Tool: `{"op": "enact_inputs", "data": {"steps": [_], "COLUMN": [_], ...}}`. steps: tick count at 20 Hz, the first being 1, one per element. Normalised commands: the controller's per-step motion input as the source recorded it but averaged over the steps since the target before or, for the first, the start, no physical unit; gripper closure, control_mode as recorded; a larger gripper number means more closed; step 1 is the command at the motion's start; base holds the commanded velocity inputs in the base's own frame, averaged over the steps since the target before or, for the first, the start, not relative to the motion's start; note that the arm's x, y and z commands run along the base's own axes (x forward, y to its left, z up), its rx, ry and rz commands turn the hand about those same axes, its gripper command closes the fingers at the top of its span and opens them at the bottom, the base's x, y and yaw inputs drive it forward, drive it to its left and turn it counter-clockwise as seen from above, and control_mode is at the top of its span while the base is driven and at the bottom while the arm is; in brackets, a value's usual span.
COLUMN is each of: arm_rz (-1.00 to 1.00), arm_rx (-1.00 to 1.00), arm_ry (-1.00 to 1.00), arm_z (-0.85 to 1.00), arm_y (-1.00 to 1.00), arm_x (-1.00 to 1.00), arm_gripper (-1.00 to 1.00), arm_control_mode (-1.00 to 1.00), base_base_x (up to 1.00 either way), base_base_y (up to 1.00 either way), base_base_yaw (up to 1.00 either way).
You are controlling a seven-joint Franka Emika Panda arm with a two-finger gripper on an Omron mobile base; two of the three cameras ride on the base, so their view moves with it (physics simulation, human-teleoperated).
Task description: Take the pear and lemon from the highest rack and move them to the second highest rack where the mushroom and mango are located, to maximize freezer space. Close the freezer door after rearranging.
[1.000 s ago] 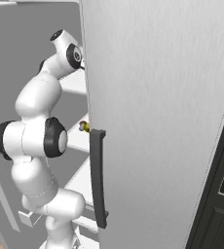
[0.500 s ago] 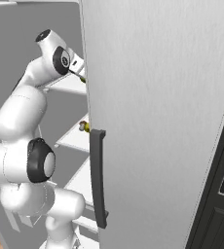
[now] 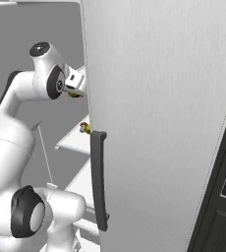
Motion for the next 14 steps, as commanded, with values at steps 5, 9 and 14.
{"op": "enact_inputs", "data": {"steps": [5, 9, 14], "arm_rz": [0.36, 0.29, 0.12], "arm_rx": [0.00, 0.00, 0.00], "arm_ry": [0.26, 0.30, 0.27], "arm_z": [-0.66, -0.85, -0.61], "arm_y": [0.10, 0.07, 0.01], "arm_x": [-0.49, -0.26, -0.03], "arm_gripper": [1.00, 1.00, 1.00], "arm_control_mode": [-1.00, -1.00, -1.00], "base_base_x": [0.00, 0.00, 0.00], "base_base_y": [0.00, 0.00, 0.00], "base_base_yaw": [0.00, 0.00, 0.00]}}
